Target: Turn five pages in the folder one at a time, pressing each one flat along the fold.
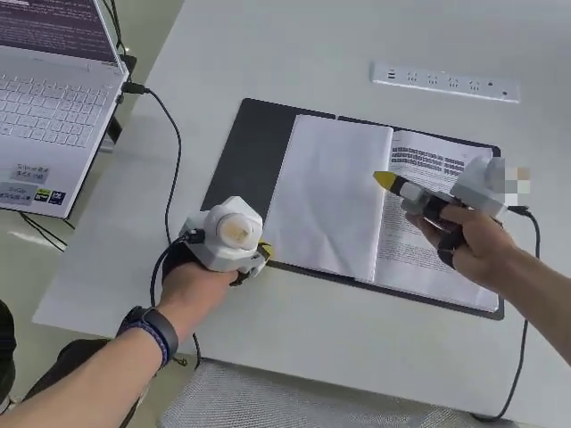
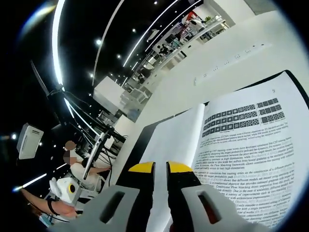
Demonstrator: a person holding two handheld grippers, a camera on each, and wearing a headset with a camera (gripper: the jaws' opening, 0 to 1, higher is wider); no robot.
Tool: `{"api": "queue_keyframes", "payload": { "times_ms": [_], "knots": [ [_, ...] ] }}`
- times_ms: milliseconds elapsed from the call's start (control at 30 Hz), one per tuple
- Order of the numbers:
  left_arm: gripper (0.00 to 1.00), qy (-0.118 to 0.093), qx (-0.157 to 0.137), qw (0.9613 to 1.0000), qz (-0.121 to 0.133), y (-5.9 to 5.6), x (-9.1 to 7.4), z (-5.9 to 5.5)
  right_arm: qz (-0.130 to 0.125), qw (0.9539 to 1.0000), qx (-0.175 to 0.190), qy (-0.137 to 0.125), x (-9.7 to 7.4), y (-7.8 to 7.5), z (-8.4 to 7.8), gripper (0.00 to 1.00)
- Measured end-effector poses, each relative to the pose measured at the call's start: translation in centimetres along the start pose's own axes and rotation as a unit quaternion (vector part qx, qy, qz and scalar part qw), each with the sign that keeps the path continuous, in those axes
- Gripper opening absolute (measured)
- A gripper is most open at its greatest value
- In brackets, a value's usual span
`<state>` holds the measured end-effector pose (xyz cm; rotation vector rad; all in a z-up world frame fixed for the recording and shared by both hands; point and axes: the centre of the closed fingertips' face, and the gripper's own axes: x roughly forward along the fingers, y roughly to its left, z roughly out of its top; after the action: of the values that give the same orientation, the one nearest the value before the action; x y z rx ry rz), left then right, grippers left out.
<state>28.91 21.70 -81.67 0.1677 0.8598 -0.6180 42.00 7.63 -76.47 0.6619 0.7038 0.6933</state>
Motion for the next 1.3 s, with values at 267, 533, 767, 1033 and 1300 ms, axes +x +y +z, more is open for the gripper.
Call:
{"api": "queue_keyframes", "payload": {
  "times_ms": [267, 533, 767, 1033, 1300],
  "knots": [
    [0.0, 0.002, -0.005, 1.0, 0.003, 0.0, 0.1, 0.0, -0.007, 0.9999, 0.011, -0.001, 0.5, -1.1, -0.1, 0.0],
    [0.0, 0.006, -0.006, 1.0, 0.004, -0.1, 0.1, 0.0, 0.0, 0.9995, 0.03, -0.002, 0.6, -1.7, -0.4, 0.0],
    [0.0, 0.007, -0.004, 0.9999, 0.007, 0.0, 0.2, 0.0, 0.008, 0.9996, 0.026, -0.001, 0.6, -1.6, -0.2, 0.0],
    [0.0, 0.002, -0.015, 0.9998, 0.009, 0.0, 0.2, 0.0, -0.005, 0.9979, 0.047, -0.045, 1.8, -3.3, 2.3, 0.0],
    [0.0, -0.006, -0.025, 0.9996, 0.01, 0.1, 0.2, -0.1, -0.021, 0.9961, 0.049, -0.07, 4.1, -4.4, 4.8, 0.0]
  ]
}}
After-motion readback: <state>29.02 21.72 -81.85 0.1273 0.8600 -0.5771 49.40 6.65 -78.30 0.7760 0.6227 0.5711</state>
